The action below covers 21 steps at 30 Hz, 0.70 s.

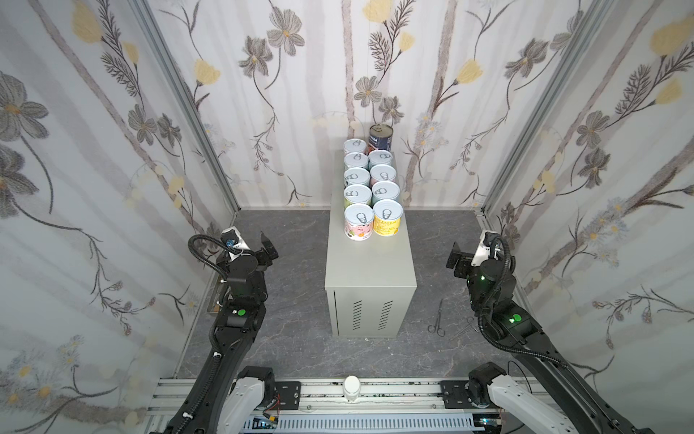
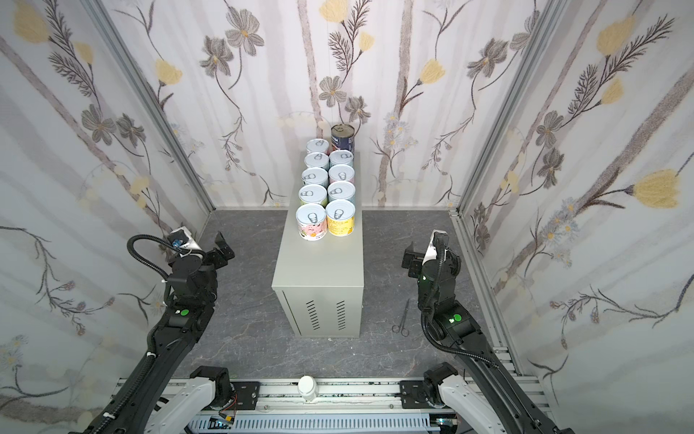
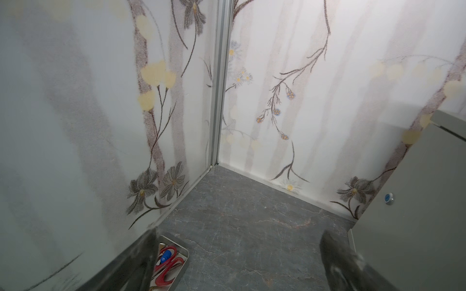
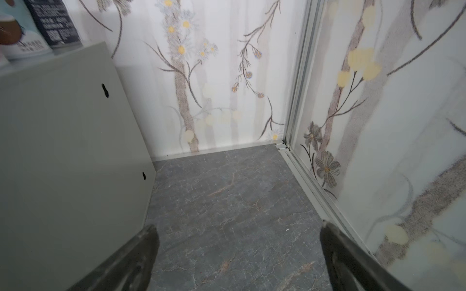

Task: Place and organize the canned foods onto the counter

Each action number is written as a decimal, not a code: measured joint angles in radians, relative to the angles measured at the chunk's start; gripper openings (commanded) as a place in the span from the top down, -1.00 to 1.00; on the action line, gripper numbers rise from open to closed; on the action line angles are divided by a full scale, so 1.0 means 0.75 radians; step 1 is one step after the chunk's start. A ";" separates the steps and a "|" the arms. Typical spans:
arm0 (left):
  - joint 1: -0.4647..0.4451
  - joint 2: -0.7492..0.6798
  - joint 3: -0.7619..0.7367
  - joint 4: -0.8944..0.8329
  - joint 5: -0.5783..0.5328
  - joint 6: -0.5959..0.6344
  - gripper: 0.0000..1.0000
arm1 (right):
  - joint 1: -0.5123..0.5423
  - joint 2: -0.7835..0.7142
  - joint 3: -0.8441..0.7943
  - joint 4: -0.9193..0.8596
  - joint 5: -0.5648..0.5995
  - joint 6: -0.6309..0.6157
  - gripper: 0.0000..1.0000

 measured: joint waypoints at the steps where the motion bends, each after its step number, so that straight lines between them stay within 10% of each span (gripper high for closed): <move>1: 0.010 -0.002 -0.048 0.048 -0.007 -0.002 -1.00 | -0.024 0.003 -0.012 -0.001 -0.033 0.014 -1.00; 21: 0.071 0.399 -0.589 0.992 -0.047 -0.037 -1.00 | -0.124 0.049 -0.084 0.068 -0.388 0.074 -1.00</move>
